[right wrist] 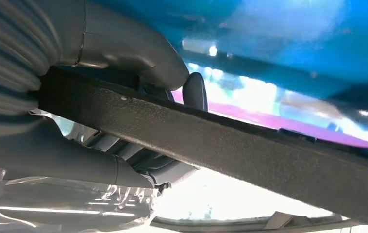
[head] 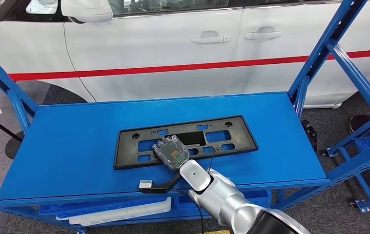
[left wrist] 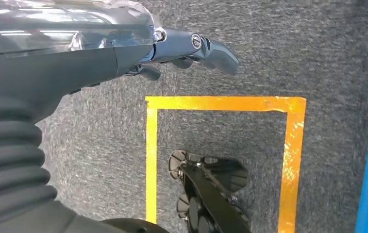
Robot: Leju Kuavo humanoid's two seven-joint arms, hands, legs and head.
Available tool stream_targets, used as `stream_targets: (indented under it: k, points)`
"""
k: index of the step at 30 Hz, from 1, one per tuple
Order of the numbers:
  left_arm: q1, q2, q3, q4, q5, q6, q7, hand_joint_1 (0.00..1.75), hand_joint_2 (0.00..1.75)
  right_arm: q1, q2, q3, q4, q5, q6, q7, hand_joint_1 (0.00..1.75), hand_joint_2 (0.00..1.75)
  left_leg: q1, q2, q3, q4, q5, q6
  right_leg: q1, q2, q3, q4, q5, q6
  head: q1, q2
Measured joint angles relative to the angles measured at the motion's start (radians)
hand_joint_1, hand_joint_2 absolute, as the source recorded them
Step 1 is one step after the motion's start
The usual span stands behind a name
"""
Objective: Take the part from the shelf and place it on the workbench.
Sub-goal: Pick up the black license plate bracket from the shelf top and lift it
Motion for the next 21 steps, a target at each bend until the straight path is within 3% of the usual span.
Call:
stream_targets:
  k: [2,4,8,10,12,13,14,15,18,19,21]
  points:
    - [0.0,0.001,0.001,0.0,-0.002,0.001,-0.011,0.0,1.75,0.001,0.001,-0.017,-0.008,-0.039,-0.019,-0.035,1.66,1.75,0.0,0.001,0.069,-0.145,0.068,0.003,0.002,0.002,-0.001,0.008,-0.006,0.007,0.0,0.0]
    - [-0.001,0.001,0.001,0.0,-0.004,-0.002,-0.023,0.0,1.75,0.005,0.001,-0.042,-0.035,-0.111,-0.04,-0.1,1.66,1.75,-0.001,0.0,0.104,-0.225,0.089,0.014,0.007,0.004,-0.007,0.016,-0.01,0.016,0.0,0.0]
    - [-0.001,0.001,0.008,0.0,0.003,-0.039,-0.05,0.0,1.75,0.045,-0.026,-0.111,-0.21,-0.345,-0.067,-0.303,1.66,1.75,0.001,0.001,0.105,-0.234,0.088,0.042,0.007,0.005,-0.015,0.034,-0.024,0.034,0.0,0.0]
    - [-0.003,0.001,0.016,0.0,0.008,-0.059,-0.063,0.0,1.75,0.074,-0.057,-0.142,-0.343,-0.472,-0.063,-0.39,1.66,1.75,0.003,0.002,0.107,-0.237,0.09,0.054,0.004,0.005,-0.054,0.121,-0.076,0.044,0.0,0.0]
    - [-0.004,0.003,0.022,0.0,0.009,-0.072,-0.074,0.0,1.75,0.118,-0.096,-0.17,-0.492,-0.615,-0.041,-0.48,1.66,1.75,0.001,0.001,0.107,-0.237,0.089,0.06,0.002,0.005,-0.122,0.259,-0.138,0.05,0.0,0.0]
    - [-0.003,0.005,0.024,0.0,0.009,-0.077,-0.08,0.0,1.75,0.146,-0.117,-0.185,-0.575,-0.695,-0.021,-0.529,1.66,1.75,0.001,0.001,0.107,-0.237,0.089,0.061,0.001,0.005,-0.148,0.305,-0.149,0.051,0.0,0.0]
    - [-0.003,0.006,0.028,0.0,0.009,-0.083,-0.085,0.0,1.75,0.175,-0.137,-0.2,-0.661,-0.775,0.005,-0.576,1.66,1.75,0.0,0.0,0.108,-0.237,0.088,0.061,0.0,0.005,-0.154,0.313,-0.14,0.05,0.0,0.0]
    - [-0.002,0.006,0.031,0.0,0.009,-0.09,-0.09,0.0,1.75,0.201,-0.157,-0.215,-0.746,-0.855,0.035,-0.619,1.66,1.75,-0.001,0.0,0.109,-0.236,0.088,0.061,0.0,0.005,-0.141,0.28,-0.113,0.047,0.0,0.0]
    - [-0.004,0.006,0.04,0.0,0.009,-0.106,-0.106,0.0,1.75,0.266,-0.21,-0.251,-0.978,-1.063,0.126,-0.706,1.66,1.75,-0.007,-0.002,0.11,-0.235,0.085,0.056,0.004,0.003,-0.043,0.074,-0.02,0.032,0.0,0.0]
    - [-0.004,0.006,0.043,0.0,0.009,-0.108,-0.111,0.0,1.75,0.282,-0.226,-0.256,-1.047,-1.126,0.16,-0.718,1.66,1.75,-0.009,-0.002,0.109,-0.234,0.084,0.053,0.006,0.003,-0.026,0.035,-0.009,0.029,0.0,0.0]
    - [-0.004,0.006,0.047,0.0,0.014,-0.109,-0.12,0.0,1.75,0.307,-0.253,-0.261,-1.177,-1.271,0.273,-0.727,1.66,1.75,-0.012,-0.002,0.108,-0.234,0.082,0.043,0.009,0.002,-0.022,0.021,-0.006,0.025,0.0,0.0]
